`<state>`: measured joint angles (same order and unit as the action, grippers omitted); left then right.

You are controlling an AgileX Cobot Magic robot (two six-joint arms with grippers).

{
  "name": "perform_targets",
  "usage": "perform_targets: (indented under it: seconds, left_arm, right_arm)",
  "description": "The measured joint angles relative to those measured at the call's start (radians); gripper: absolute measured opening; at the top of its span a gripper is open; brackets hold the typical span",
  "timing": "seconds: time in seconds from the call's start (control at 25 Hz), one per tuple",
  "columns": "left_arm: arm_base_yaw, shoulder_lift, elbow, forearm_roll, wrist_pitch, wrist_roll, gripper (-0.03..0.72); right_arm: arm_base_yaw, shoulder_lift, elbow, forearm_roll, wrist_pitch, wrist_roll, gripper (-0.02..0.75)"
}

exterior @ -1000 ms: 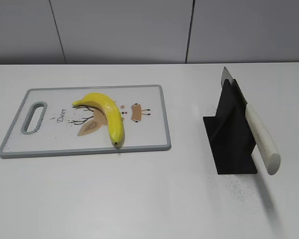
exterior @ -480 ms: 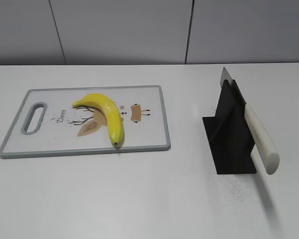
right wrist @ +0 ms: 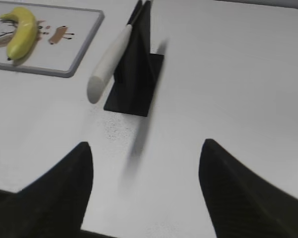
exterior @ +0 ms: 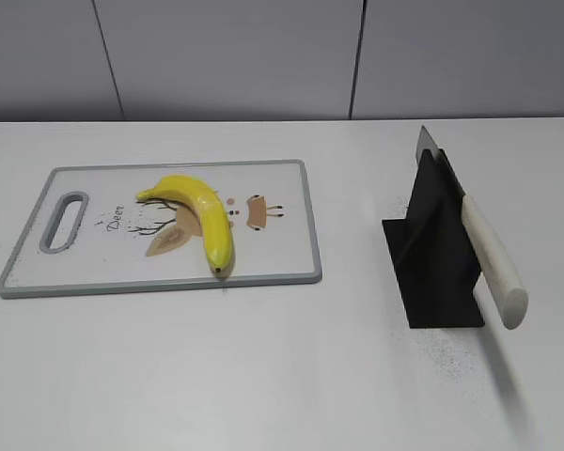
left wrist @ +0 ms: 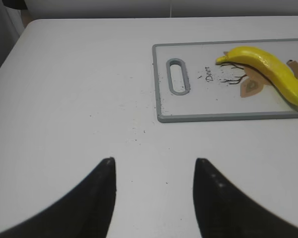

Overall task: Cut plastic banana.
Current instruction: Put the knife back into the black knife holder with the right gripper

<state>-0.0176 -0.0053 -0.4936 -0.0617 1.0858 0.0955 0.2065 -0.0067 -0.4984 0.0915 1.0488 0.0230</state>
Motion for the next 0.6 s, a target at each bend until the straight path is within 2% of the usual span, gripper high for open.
perform_targets:
  seconds: [0.16, 0.6]
  left_arm:
    - [0.014, 0.0, 0.0, 0.0, 0.0, 0.0, 0.491]
    - [0.015, 0.0, 0.0, 0.0, 0.0, 0.0, 0.491]
  right_arm:
    - [-0.08, 0.0, 0.0, 0.001, 0.0, 0.0, 0.532]
    - [-0.084, 0.0, 0.0, 0.002, 0.0, -0.001, 0.528]
